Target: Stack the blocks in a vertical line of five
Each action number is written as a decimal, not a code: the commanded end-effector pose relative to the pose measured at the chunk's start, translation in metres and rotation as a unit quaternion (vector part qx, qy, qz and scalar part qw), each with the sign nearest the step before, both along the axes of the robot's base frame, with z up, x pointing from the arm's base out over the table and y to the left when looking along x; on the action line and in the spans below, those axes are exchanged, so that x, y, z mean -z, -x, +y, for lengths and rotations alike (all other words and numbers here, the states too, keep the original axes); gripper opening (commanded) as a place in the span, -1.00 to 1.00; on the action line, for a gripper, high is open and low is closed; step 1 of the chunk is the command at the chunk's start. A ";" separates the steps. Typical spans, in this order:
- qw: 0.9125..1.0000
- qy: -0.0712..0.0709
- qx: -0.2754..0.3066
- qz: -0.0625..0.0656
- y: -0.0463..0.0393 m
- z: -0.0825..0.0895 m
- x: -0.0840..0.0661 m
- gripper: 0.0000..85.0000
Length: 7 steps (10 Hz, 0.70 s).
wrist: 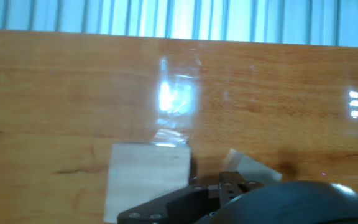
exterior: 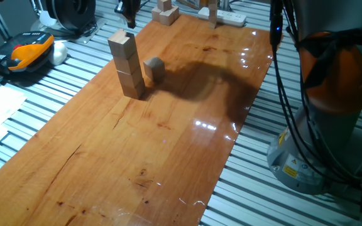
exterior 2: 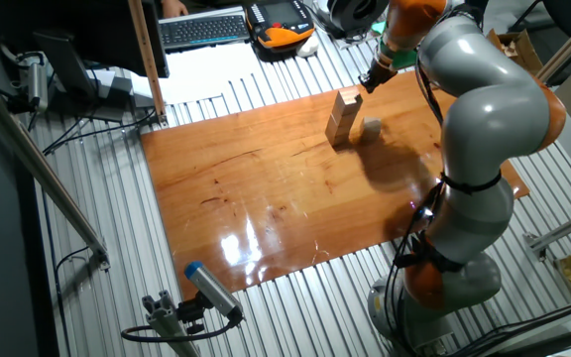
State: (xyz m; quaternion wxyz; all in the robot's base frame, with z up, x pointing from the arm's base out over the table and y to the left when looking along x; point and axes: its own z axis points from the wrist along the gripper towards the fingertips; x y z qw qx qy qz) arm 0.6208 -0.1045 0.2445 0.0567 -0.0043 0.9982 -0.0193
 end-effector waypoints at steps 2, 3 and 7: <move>1.000 0.013 0.010 -0.002 -0.0082 -0.007 0.011 -1.00; 1.000 -0.007 -0.007 -0.003 -0.0122 -0.016 0.023 -1.00; 1.000 -0.009 -0.002 0.001 -0.0136 -0.023 0.036 -1.00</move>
